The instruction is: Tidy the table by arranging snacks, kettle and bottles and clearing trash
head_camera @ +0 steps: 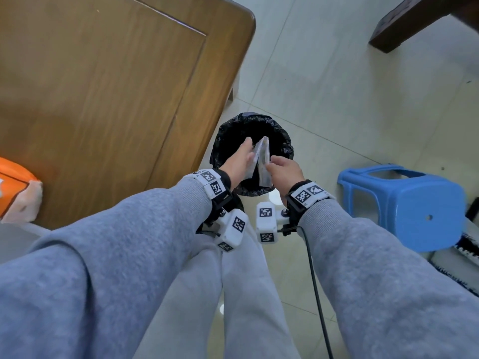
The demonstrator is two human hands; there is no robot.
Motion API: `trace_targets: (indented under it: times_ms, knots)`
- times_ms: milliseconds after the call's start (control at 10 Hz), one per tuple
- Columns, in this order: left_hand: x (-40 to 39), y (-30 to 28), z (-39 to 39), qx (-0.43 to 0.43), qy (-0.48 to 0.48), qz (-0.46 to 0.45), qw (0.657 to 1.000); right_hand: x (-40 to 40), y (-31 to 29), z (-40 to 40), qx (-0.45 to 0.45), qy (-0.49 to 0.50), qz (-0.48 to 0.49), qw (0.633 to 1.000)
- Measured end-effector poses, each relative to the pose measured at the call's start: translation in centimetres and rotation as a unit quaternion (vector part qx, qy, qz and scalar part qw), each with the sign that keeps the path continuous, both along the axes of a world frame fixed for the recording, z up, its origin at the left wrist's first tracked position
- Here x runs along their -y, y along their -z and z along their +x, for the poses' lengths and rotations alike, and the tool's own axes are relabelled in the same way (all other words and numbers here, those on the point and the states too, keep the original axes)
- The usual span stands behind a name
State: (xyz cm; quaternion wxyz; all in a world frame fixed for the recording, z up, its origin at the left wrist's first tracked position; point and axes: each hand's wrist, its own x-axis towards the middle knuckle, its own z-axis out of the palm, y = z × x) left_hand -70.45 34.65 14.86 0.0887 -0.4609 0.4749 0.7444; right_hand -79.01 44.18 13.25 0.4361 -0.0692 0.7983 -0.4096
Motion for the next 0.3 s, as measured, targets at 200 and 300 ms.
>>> trace_targets:
  times_ms: [200,300]
  knots:
    - [5.3,-7.2,3.4,-0.020,-0.076,-0.047,0.996,4.9,-7.6,-0.4,-0.054,-0.056,-0.002,0.997]
    - [7.4,-11.4,4.5,-0.036,-0.114,-0.097,0.988,6.7,-12.4,-0.3,-0.068,-0.057,-0.020,0.996]
